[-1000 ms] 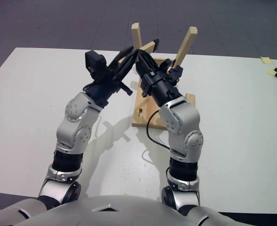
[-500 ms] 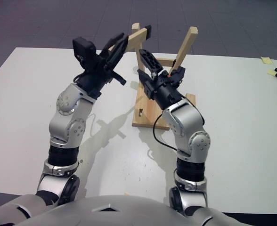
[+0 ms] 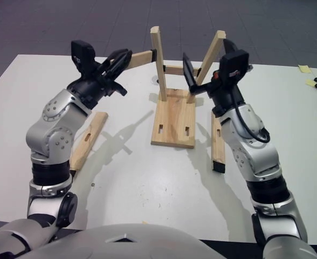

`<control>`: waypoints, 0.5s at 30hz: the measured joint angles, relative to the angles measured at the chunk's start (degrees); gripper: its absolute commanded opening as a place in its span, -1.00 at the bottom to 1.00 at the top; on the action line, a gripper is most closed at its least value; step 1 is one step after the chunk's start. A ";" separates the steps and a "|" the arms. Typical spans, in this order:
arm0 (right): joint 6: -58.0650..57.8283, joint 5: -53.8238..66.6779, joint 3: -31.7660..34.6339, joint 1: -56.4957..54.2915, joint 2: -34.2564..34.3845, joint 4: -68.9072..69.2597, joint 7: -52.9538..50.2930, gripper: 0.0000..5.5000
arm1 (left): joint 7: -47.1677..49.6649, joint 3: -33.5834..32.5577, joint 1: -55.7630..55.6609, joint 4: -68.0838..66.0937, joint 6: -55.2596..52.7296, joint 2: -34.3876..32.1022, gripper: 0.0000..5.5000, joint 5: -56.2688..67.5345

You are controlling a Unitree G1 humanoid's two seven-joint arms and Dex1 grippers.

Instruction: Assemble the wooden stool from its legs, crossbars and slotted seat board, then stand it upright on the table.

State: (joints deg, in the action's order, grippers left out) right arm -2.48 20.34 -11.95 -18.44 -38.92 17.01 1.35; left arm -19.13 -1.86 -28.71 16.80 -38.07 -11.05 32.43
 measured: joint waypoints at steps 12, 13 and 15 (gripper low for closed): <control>37.61 -36.52 -15.42 -11.88 -3.54 -13.91 24.35 0.96 | 1.62 -0.95 -13.38 10.83 -24.19 -5.28 -0.85 15.34; 37.99 -36.96 -14.85 -11.87 -3.02 -14.36 24.36 0.96 | 2.07 -0.94 -13.21 11.28 -24.78 -5.32 -0.85 15.74; 38.30 -37.04 -13.05 -11.79 -2.14 -14.60 23.97 0.96 | 2.68 -0.94 -12.28 11.68 -24.93 -5.47 -0.85 15.71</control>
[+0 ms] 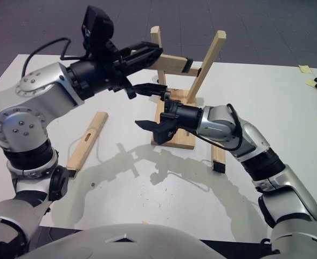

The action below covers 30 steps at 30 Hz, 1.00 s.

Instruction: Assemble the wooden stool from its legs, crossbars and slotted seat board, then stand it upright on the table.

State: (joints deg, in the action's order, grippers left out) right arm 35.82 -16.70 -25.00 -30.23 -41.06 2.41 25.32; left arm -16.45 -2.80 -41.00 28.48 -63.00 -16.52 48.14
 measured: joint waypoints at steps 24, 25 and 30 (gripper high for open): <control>-6.95 -4.51 11.23 2.90 7.03 -0.61 -3.01 0.93 | 2.84 2.42 5.47 1.83 5.44 -0.22 -0.85 -5.10; -7.57 -4.61 11.33 2.90 7.06 -0.66 -3.02 0.87 | 2.73 2.49 5.64 1.92 5.40 -0.24 -0.85 -5.10; -11.71 -5.16 12.19 3.93 7.09 -1.32 -2.90 0.60 | 2.43 2.52 5.92 2.35 5.34 -0.32 -0.85 -5.11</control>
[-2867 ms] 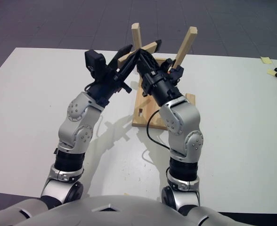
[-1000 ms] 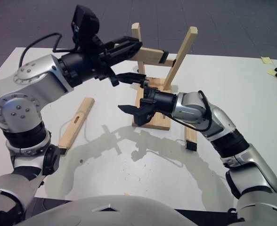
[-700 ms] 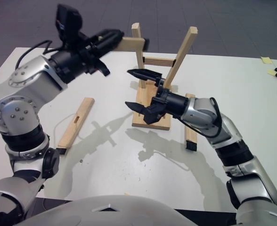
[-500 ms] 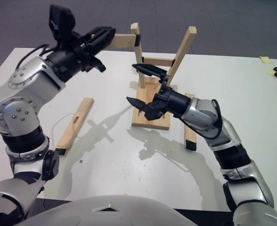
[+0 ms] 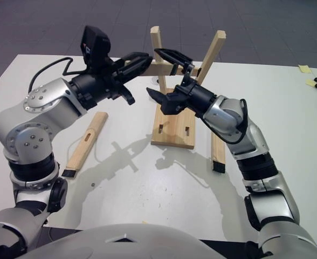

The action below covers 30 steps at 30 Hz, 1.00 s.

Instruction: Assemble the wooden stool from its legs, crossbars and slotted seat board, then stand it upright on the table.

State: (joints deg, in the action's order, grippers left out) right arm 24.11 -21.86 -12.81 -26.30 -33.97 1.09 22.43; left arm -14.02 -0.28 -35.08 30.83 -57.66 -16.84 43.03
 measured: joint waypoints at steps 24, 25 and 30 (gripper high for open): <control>-21.19 10.93 0.90 6.94 10.72 9.97 1.55 -0.45 | 2.82 -0.34 -1.19 -4.19 5.87 7.41 -0.85 -3.57; -21.86 11.14 0.78 7.05 10.94 10.41 1.57 -0.45 | 2.99 -0.36 -1.19 -4.23 6.10 7.56 -0.85 -3.60; -26.40 14.57 0.11 7.97 12.23 12.81 2.15 -0.45 | 3.35 -0.49 -1.18 -5.57 7.59 9.18 -0.85 -4.68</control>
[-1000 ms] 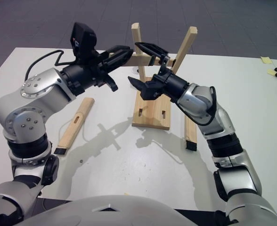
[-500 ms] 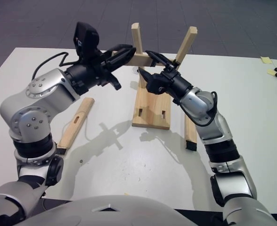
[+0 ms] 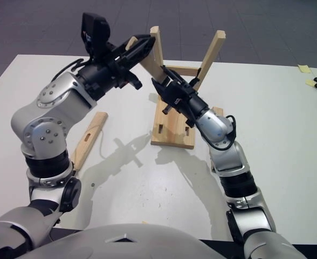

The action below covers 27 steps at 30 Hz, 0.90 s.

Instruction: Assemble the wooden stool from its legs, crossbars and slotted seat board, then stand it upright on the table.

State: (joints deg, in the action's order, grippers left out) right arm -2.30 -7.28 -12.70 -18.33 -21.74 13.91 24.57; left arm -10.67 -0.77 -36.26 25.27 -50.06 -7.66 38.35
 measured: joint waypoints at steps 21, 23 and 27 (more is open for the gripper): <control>-16.88 15.85 -1.29 0.39 -1.23 9.33 6.26 0.04 | -0.16 -0.91 0.23 -0.78 1.85 -0.83 -0.85 -0.52; -17.43 17.80 0.50 0.56 -1.06 9.47 6.51 0.15 | 0.01 -3.21 -0.11 -0.89 1.92 -2.60 -0.85 -0.54; -18.86 20.99 6.29 2.46 -1.74 10.17 6.55 0.40 | 0.68 -10.09 -0.89 -1.06 1.73 -7.31 -0.85 0.02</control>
State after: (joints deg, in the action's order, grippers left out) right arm -21.16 13.71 -6.41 -15.87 -23.48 24.08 31.12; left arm -9.99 -10.86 -37.15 24.20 -48.33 -14.97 38.37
